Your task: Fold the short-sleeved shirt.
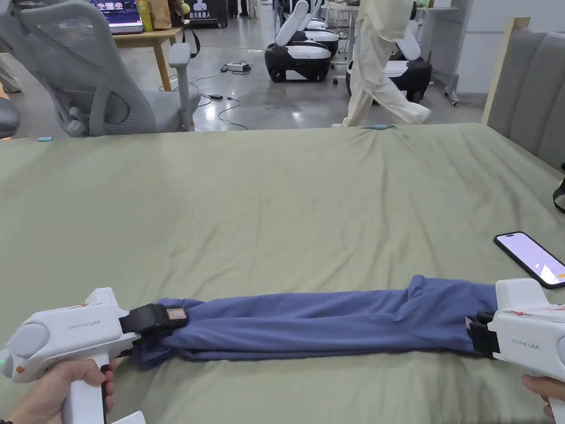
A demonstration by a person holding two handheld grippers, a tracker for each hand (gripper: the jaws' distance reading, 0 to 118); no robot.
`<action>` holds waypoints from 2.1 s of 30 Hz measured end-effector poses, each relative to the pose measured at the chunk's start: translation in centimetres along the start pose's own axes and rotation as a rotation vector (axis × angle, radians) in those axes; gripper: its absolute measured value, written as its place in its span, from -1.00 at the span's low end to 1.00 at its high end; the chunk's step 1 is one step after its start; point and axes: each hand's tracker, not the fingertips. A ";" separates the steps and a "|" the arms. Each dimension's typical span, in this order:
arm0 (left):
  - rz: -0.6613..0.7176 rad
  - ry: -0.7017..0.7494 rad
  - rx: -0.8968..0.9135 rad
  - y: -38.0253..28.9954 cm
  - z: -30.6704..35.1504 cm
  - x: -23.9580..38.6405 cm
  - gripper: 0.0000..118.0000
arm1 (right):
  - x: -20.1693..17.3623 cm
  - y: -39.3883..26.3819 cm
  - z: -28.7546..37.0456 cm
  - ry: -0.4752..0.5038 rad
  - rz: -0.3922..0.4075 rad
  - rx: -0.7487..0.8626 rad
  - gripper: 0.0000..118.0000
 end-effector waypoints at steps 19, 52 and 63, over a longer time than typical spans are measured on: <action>-0.096 0.325 0.205 3.5 9.9 -3.7 -0.75 | -2.5 1.6 0.0 0.032 0.018 0.039 -1.00; -0.363 0.069 0.204 -1.6 1.6 13.5 0.88 | -2.0 0.6 1.8 0.084 -0.035 0.085 -1.00; -0.339 0.159 0.062 -2.6 0.5 8.8 -1.00 | -2.7 0.3 1.4 0.107 -0.027 0.069 -1.00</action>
